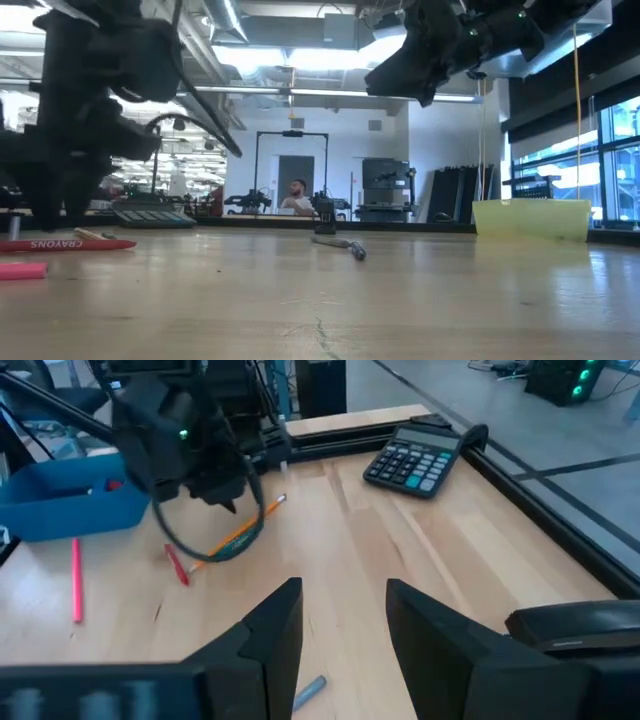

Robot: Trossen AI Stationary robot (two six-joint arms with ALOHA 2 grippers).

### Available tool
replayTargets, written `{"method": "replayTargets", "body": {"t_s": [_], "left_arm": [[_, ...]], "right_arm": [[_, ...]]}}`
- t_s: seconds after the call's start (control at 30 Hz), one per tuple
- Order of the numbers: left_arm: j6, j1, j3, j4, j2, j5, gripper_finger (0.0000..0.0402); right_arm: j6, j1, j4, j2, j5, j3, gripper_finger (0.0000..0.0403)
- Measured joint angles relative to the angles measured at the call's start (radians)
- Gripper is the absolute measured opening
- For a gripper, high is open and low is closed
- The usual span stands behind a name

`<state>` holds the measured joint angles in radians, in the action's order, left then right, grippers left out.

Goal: Sort crayons/erasers/pens/pencils in bins
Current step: Put the orange pencil into the yellow bin

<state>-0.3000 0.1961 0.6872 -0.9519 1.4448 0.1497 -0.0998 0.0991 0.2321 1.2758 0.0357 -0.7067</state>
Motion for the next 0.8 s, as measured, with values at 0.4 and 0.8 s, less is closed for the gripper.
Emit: {"method": "replayTargets", "body": {"t_s": [0.4,0.8], "left_arm": [[0.041,-0.1,-0.004,0.037,0.0,-0.001,0.0163],[0.097,-0.124,-0.043,0.203,-0.002,-0.016,0.0162]], "right_arm": [[0.007,0.0,-0.035,0.0,0.0,0.0,0.0149],[0.029,0.001,-0.053,0.0,-0.003,0.0,0.0149]]}}
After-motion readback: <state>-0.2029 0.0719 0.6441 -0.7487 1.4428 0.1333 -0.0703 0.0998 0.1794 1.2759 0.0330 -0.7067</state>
